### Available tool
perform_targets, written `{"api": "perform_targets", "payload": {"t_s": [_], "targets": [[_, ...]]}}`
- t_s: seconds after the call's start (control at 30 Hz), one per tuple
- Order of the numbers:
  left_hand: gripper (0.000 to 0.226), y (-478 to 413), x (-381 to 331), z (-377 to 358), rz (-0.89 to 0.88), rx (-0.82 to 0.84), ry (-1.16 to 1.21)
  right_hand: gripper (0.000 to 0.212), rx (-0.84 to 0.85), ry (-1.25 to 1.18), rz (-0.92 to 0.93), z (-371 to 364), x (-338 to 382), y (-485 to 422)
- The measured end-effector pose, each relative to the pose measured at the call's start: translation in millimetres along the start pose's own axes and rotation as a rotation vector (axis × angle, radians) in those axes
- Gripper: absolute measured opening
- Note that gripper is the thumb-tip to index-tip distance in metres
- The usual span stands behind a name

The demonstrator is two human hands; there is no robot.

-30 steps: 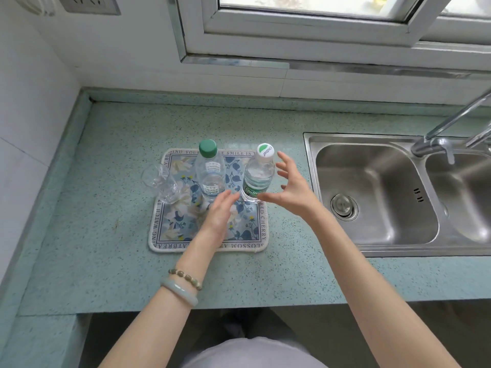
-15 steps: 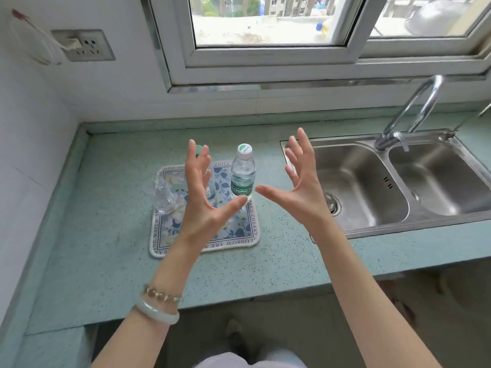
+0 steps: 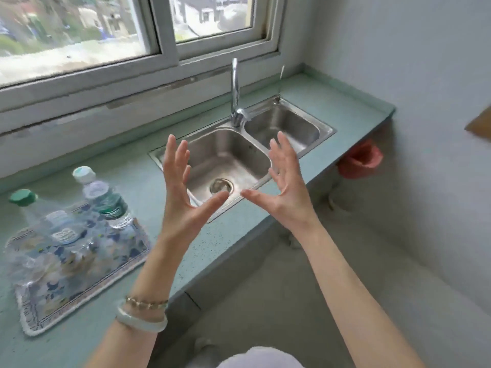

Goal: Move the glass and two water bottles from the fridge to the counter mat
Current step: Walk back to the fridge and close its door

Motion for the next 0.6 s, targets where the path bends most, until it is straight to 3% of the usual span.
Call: {"api": "perform_targets", "payload": {"t_s": [0.23, 0.6], "targets": [[0.105, 20, -23, -142, -0.015, 0.284, 0.163, 0.107, -0.355, 0.035, -0.073, 142, 2, 92], [0.096, 102, -94, -352, -0.142, 0.892, 0.373, 0.100, -0.959, 0.202, -0.157, 283, 35, 286]]}}
Point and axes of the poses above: each hand's wrist, its own y-axis away from the middle knuckle, its own z-axis out of the back of the hand, x = y × z, the point moved 8 cm from there along -y, towards the middle knuckle, and after that the axes turned 1 degree about z, right-handed, at the moved point
